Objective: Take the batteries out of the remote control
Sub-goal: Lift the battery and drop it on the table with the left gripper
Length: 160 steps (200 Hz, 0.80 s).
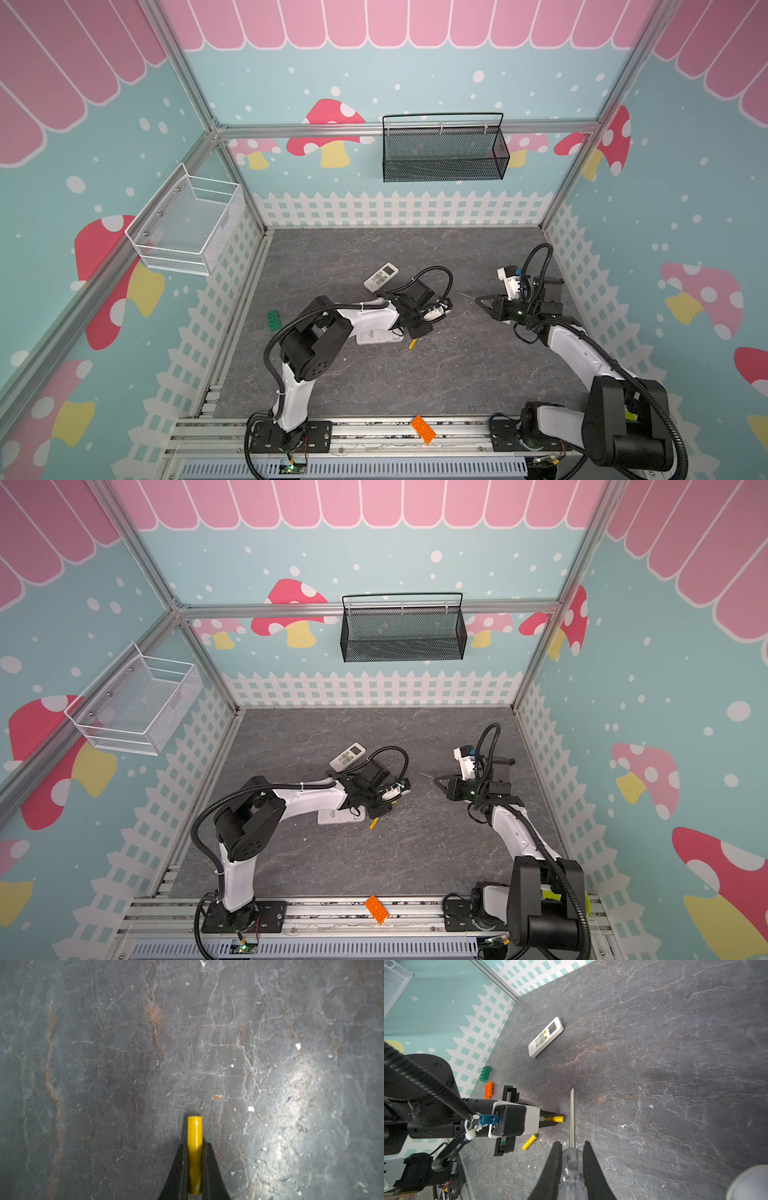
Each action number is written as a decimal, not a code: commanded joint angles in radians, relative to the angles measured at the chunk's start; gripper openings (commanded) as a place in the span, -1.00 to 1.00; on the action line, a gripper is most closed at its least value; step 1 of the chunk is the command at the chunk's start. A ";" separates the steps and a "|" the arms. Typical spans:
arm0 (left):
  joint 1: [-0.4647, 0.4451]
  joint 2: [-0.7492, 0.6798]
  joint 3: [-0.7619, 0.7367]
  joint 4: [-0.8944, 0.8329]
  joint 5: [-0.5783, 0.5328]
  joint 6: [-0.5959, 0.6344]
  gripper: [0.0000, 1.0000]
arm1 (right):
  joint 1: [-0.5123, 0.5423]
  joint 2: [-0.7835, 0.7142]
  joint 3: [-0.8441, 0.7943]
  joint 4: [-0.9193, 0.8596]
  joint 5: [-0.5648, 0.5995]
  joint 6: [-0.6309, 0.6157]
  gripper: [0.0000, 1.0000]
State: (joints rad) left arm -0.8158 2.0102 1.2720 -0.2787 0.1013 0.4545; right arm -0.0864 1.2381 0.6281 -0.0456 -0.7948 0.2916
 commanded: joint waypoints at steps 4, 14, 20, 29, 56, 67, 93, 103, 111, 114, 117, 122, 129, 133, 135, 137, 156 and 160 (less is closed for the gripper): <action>-0.006 0.030 -0.027 0.016 0.003 -0.015 -0.79 | -0.013 -0.030 -0.018 -0.013 -0.001 -0.030 -1.00; -0.005 0.030 -0.040 0.031 0.001 -0.008 -0.75 | -0.018 -0.039 -0.026 -0.008 0.001 -0.022 -1.00; -0.005 0.028 -0.047 0.041 0.003 -0.008 -0.73 | -0.021 -0.039 -0.025 -0.008 -0.004 -0.020 -1.00; -0.004 0.027 -0.059 0.052 0.011 -0.009 -0.70 | -0.022 -0.036 -0.017 -0.017 -0.015 -0.024 -1.00; -0.002 0.015 -0.078 0.061 0.018 -0.014 -0.59 | -0.026 -0.069 -0.021 -0.031 0.005 -0.042 -1.00; 0.000 0.015 -0.082 0.064 0.017 -0.010 -0.57 | -0.030 -0.081 -0.049 0.004 0.017 -0.026 -1.00; 0.004 0.014 -0.084 0.060 0.012 -0.003 -0.53 | -0.038 -0.051 -0.044 0.005 -0.014 -0.030 -1.00; 0.007 0.017 -0.083 0.053 -0.002 0.004 -0.50 | -0.038 -0.046 -0.041 0.003 -0.017 -0.032 -1.00; 0.010 0.019 -0.081 0.048 -0.001 0.010 -0.48 | -0.038 -0.045 -0.041 0.007 -0.013 -0.033 -1.00; 0.009 0.020 -0.078 0.044 0.002 0.011 -0.47 | -0.039 -0.043 -0.040 0.009 -0.012 -0.034 -1.00; 0.011 0.021 -0.075 0.042 0.007 0.012 -0.47 | -0.039 -0.041 -0.037 0.009 -0.011 -0.035 -1.00; 0.015 0.021 -0.073 0.036 0.017 0.008 -0.45 | -0.039 -0.037 -0.034 0.007 -0.012 -0.038 -1.00; 0.018 0.021 -0.067 0.033 0.029 0.001 -0.43 | -0.041 -0.032 -0.028 0.002 -0.010 -0.041 -1.00; 0.022 0.022 -0.064 0.031 0.034 -0.002 -0.41 | -0.042 -0.029 -0.022 -0.003 -0.010 -0.043 -1.00; 0.022 0.023 -0.063 0.032 0.035 -0.003 -0.41 | -0.043 -0.028 -0.021 -0.005 -0.009 -0.043 -1.00; 0.023 0.023 -0.063 0.032 0.036 -0.003 -0.40 | -0.044 -0.029 -0.020 -0.007 -0.009 -0.042 -1.00; 0.029 0.017 -0.058 0.023 0.054 -0.002 -0.30 | -0.045 -0.026 -0.010 -0.007 -0.020 -0.029 -1.00; 0.032 0.016 -0.056 0.018 0.064 -0.004 -0.26 | -0.045 -0.026 -0.007 -0.006 -0.024 -0.029 -1.00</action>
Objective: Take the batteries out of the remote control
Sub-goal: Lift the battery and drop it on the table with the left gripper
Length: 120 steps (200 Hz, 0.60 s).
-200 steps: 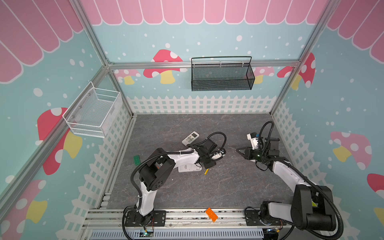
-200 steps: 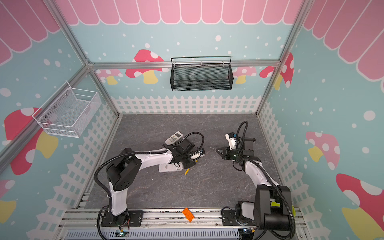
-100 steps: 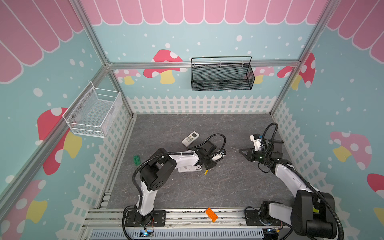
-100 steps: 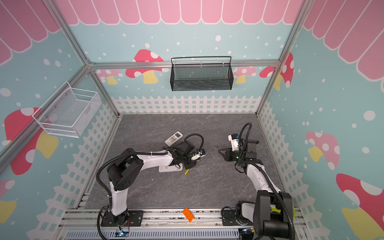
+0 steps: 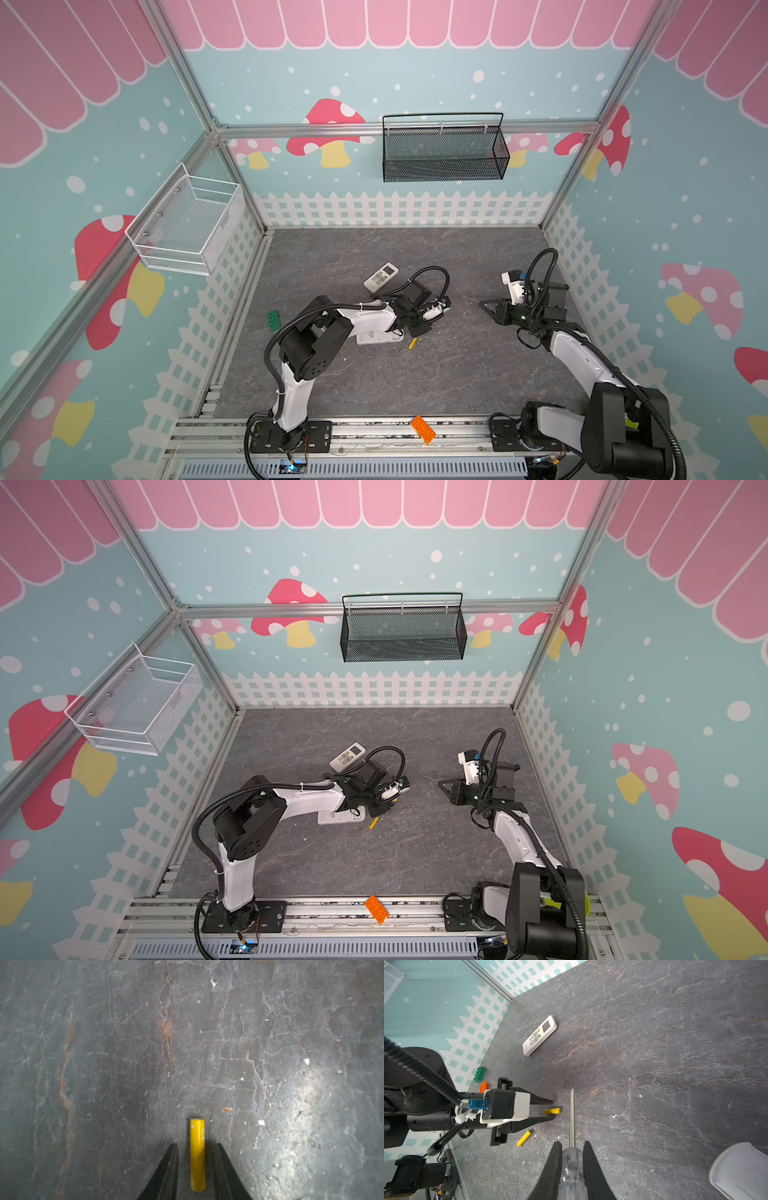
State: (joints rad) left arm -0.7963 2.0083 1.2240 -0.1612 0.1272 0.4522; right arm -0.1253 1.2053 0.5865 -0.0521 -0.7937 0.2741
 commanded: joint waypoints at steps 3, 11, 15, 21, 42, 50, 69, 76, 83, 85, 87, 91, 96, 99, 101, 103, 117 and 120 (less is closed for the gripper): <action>0.013 0.017 -0.005 -0.102 0.045 -0.005 -0.23 | -0.007 0.007 0.036 0.000 -0.028 -0.013 -1.00; 0.022 0.013 -0.004 -0.106 0.064 -0.014 -0.10 | -0.008 0.013 0.043 -0.003 -0.029 -0.020 -1.00; 0.024 0.009 -0.003 -0.107 0.074 -0.019 -0.03 | -0.008 0.016 0.048 -0.007 -0.024 -0.023 -1.00; 0.030 0.004 0.000 -0.112 0.085 -0.026 0.05 | -0.008 0.018 0.052 -0.012 -0.020 -0.026 -1.00; 0.034 -0.032 0.022 -0.145 0.085 -0.029 0.19 | -0.008 0.026 0.048 0.013 -0.005 0.005 -1.00; 0.034 -0.048 0.031 -0.161 0.087 -0.022 0.20 | -0.008 0.029 0.041 0.038 -0.002 0.024 -1.00; 0.034 -0.093 0.029 -0.178 0.081 0.018 0.34 | -0.007 0.050 0.029 0.096 0.007 0.061 -1.00; 0.031 -0.113 0.019 -0.177 0.067 0.044 0.40 | -0.005 0.060 0.028 0.114 0.013 0.071 -1.00; 0.022 -0.134 0.008 -0.179 0.038 0.071 0.49 | -0.003 0.070 0.025 0.132 0.023 0.080 -1.00; 0.018 -0.142 0.004 -0.180 0.027 0.077 0.51 | -0.003 0.073 0.025 0.139 0.027 0.081 -1.00; 0.014 -0.149 0.002 -0.181 0.014 0.086 0.53 | -0.002 0.076 0.024 0.143 0.031 0.084 -1.00; 0.008 -0.162 -0.008 -0.184 -0.003 0.105 0.58 | -0.001 0.078 0.021 0.153 0.039 0.086 -1.00; 0.002 -0.178 -0.016 -0.194 -0.019 0.132 0.61 | 0.003 0.086 0.017 0.169 0.047 0.089 -1.00; 0.001 -0.185 -0.021 -0.203 -0.023 0.150 0.64 | 0.004 0.089 0.012 0.179 0.053 0.091 -1.00; 0.000 -0.191 -0.023 -0.210 -0.027 0.160 0.65 | 0.006 0.094 0.009 0.191 0.061 0.092 -1.00; 0.001 -0.195 -0.025 -0.219 -0.030 0.169 0.66 | 0.007 0.098 0.003 0.198 0.066 0.094 -1.00; 0.012 -0.216 -0.037 -0.270 -0.071 0.212 0.71 | 0.017 0.126 -0.022 0.261 0.100 0.121 -1.00; 0.016 -0.222 -0.039 -0.280 -0.076 0.223 0.72 | 0.019 0.134 -0.029 0.277 0.107 0.130 -1.00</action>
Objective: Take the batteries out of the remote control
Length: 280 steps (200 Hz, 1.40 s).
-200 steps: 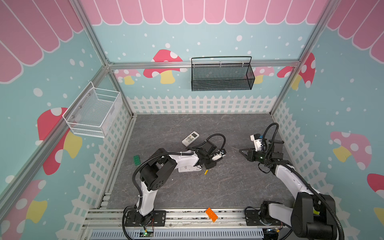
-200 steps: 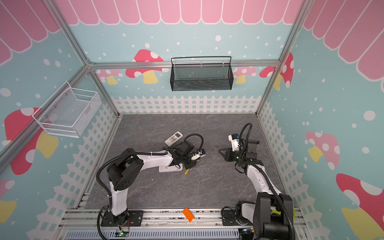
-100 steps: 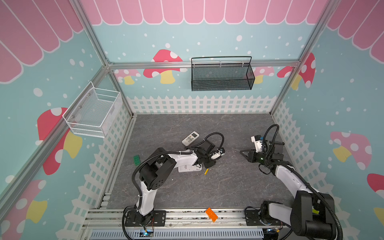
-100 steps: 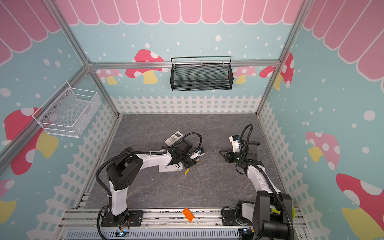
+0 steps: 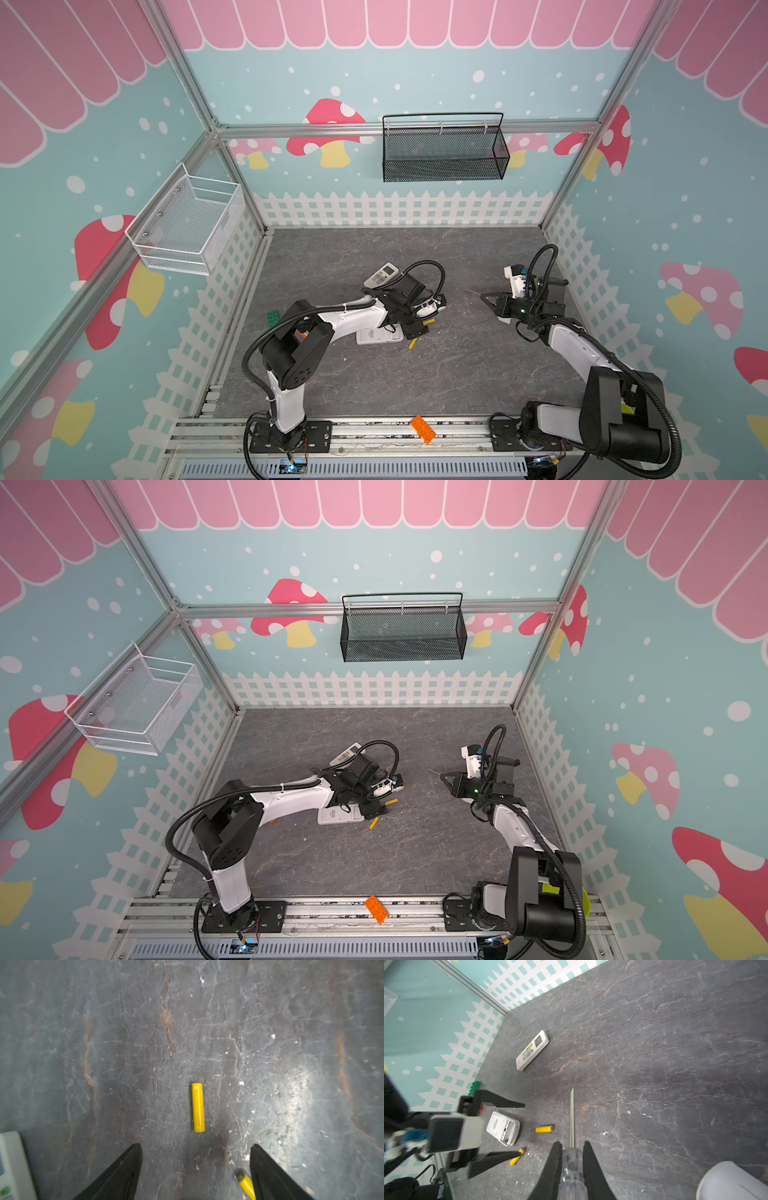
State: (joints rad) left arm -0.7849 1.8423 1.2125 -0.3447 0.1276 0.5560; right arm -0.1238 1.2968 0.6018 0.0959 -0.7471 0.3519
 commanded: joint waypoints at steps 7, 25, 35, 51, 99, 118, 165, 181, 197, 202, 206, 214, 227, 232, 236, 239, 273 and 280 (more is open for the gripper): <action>0.019 -0.067 -0.037 -0.129 -0.074 0.155 0.74 | 0.027 0.065 -0.053 0.167 0.076 0.074 -1.00; 0.073 -0.097 -0.035 -0.226 -0.027 0.205 0.78 | 0.062 0.123 -0.071 0.255 0.112 0.122 -1.00; 0.116 -0.102 -0.010 -0.294 0.022 0.197 0.81 | 0.079 0.153 -0.070 0.288 0.120 0.138 -1.00; 0.159 -0.110 0.024 -0.382 0.068 0.214 0.86 | 0.094 0.184 -0.065 0.322 0.133 0.157 -1.00; 0.167 -0.100 -0.010 -0.459 0.096 0.276 0.98 | 0.108 0.231 -0.079 0.365 0.218 0.161 -1.00; 0.171 -0.090 -0.008 -0.475 0.091 0.291 0.98 | 0.113 0.257 -0.093 0.408 0.232 0.174 -1.00; 0.191 -0.080 -0.009 -0.495 0.029 0.345 0.98 | 0.122 0.269 -0.137 0.461 0.298 0.177 -0.86; 0.192 -0.073 -0.023 -0.496 0.048 0.356 0.98 | 0.122 0.276 -0.133 0.457 0.298 0.167 -0.84; 0.182 -0.072 -0.033 -0.496 0.049 0.372 0.98 | 0.123 0.275 -0.147 0.461 0.311 0.170 -0.82; 0.182 -0.071 -0.037 -0.496 0.053 0.378 0.97 | 0.124 0.280 -0.148 0.462 0.311 0.169 -0.82; 0.180 -0.067 -0.039 -0.496 0.054 0.384 0.97 | 0.124 0.283 -0.150 0.461 0.310 0.166 -0.82; 0.182 -0.063 -0.042 -0.495 0.057 0.391 0.97 | 0.124 0.292 -0.149 0.458 0.310 0.159 -0.81; 0.182 -0.053 -0.046 -0.493 0.046 0.406 0.97 | 0.125 0.298 -0.149 0.452 0.313 0.157 -0.78; 0.179 -0.051 -0.049 -0.493 0.034 0.417 0.97 | 0.125 0.295 -0.152 0.453 0.315 0.158 -0.78; 0.175 -0.051 -0.052 -0.494 0.022 0.426 0.97 | 0.128 0.295 -0.153 0.455 0.322 0.159 -0.77; 0.172 -0.051 -0.055 -0.493 0.013 0.434 0.97 | 0.129 0.293 -0.153 0.455 0.324 0.160 -0.77; 0.174 -0.038 -0.074 -0.472 0.010 0.453 0.98 | 0.138 0.305 -0.128 0.426 0.331 0.143 -0.70; 0.170 -0.035 -0.080 -0.466 0.000 0.456 0.98 | 0.140 0.301 -0.134 0.428 0.337 0.146 -0.68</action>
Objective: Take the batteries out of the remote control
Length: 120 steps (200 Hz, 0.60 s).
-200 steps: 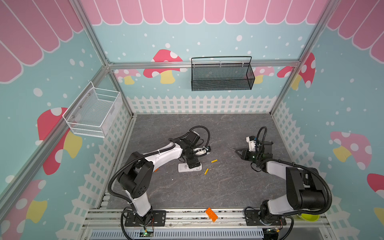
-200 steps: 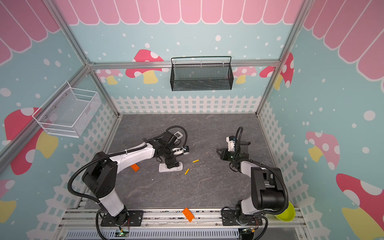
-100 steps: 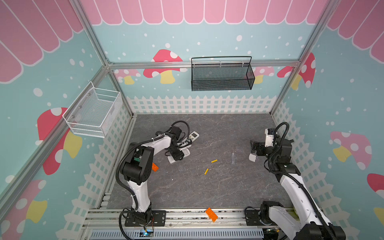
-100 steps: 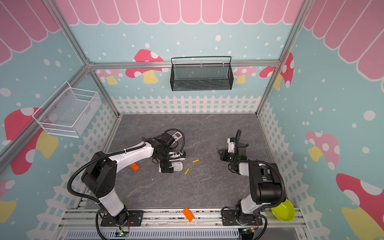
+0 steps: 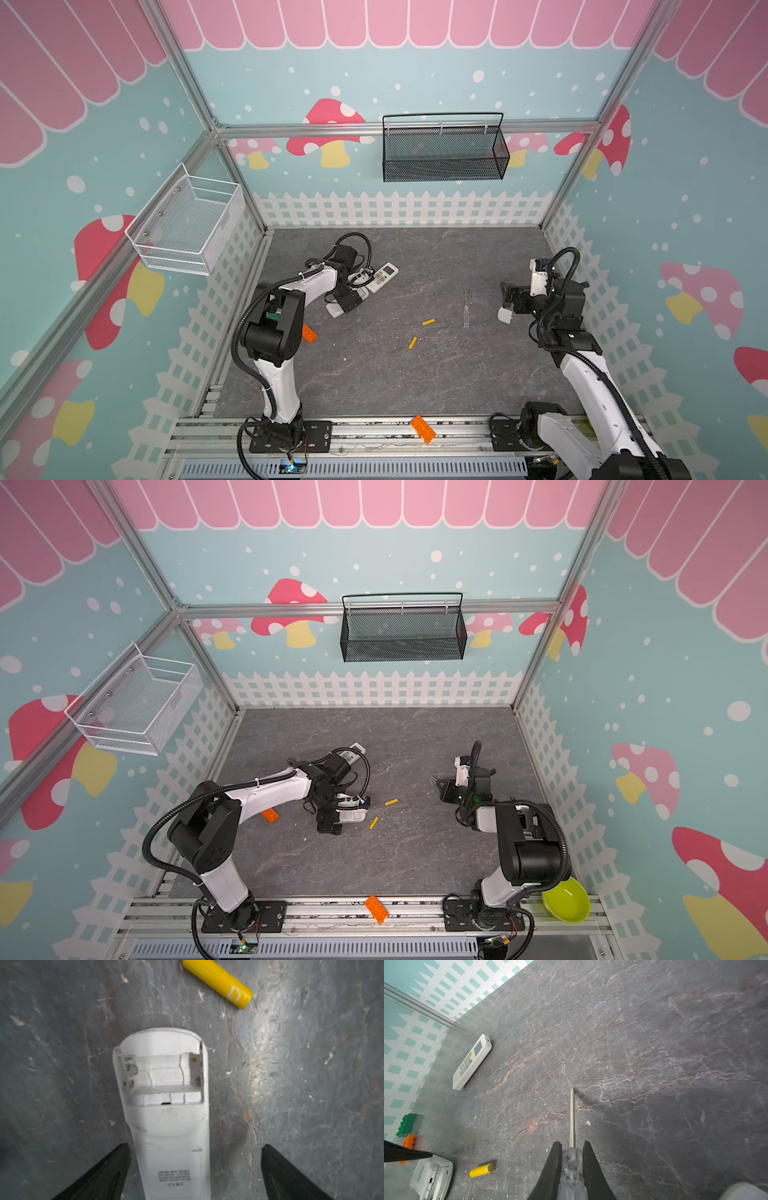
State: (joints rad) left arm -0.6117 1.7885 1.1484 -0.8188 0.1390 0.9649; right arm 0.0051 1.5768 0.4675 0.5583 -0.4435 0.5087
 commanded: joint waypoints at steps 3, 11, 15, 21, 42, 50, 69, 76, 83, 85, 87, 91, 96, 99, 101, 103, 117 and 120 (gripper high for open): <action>-0.008 0.019 -0.019 0.012 -0.018 0.050 0.98 | 0.014 0.019 -0.001 -0.032 0.037 -0.010 -0.68; -0.014 0.018 -0.028 0.027 -0.035 0.052 0.98 | 0.017 0.014 -0.005 -0.031 0.044 -0.010 -0.66; -0.015 0.020 -0.030 0.034 -0.037 0.052 0.98 | 0.019 0.016 -0.004 -0.031 0.047 -0.012 -0.65; -0.016 0.021 -0.031 0.039 -0.039 0.049 0.98 | 0.021 0.019 0.000 -0.035 0.048 -0.013 -0.63; -0.003 0.036 -0.027 0.041 -0.031 0.036 0.98 | 0.021 0.030 0.019 -0.056 0.044 -0.021 -0.59; -0.005 0.039 -0.031 0.044 -0.038 0.045 0.98 | 0.023 0.028 0.016 -0.052 0.050 -0.020 -0.58; -0.007 0.043 -0.049 0.063 -0.034 0.048 0.98 | 0.027 0.030 0.019 -0.052 0.056 -0.022 -0.54; -0.004 0.045 -0.053 0.064 -0.025 0.045 0.97 | 0.027 0.036 0.027 -0.059 0.054 -0.024 -0.52; 0.000 0.048 -0.055 0.062 -0.021 0.041 0.97 | 0.027 0.038 0.033 -0.067 0.054 -0.027 -0.50; 0.001 0.048 -0.056 0.064 -0.022 0.040 0.97 | 0.028 0.038 0.034 -0.068 0.054 -0.027 -0.50; 0.000 0.049 -0.058 0.066 -0.022 0.041 0.97 | 0.028 0.038 0.034 -0.069 0.055 -0.027 -0.49; -0.001 0.050 -0.060 0.070 -0.026 0.042 0.96 | 0.029 0.038 0.033 -0.070 0.056 -0.027 -0.47; -0.003 0.049 -0.067 0.076 -0.033 0.042 0.96 | 0.030 0.036 0.031 -0.067 0.060 -0.027 -0.46; -0.004 0.049 -0.071 0.081 -0.037 0.044 0.96 | 0.031 0.034 0.030 -0.065 0.063 -0.026 -0.45; -0.005 0.049 -0.074 0.084 -0.039 0.045 0.95 | 0.032 0.033 0.028 -0.064 0.064 -0.026 -0.45; -0.007 0.049 -0.076 0.087 -0.040 0.048 0.95 | 0.033 0.033 0.028 -0.064 0.065 -0.026 -0.44; -0.007 0.049 -0.090 0.100 -0.040 0.048 0.94 | 0.034 0.040 0.036 -0.066 0.066 -0.027 -0.41; -0.005 0.051 -0.090 0.100 -0.039 0.047 0.94 | 0.034 0.043 0.040 -0.069 0.066 -0.028 -0.40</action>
State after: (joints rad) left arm -0.6159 1.8053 1.1141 -0.7715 0.1143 0.9844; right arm 0.0284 1.6035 0.4831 0.5056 -0.3927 0.4931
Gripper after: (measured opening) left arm 0.974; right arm 0.289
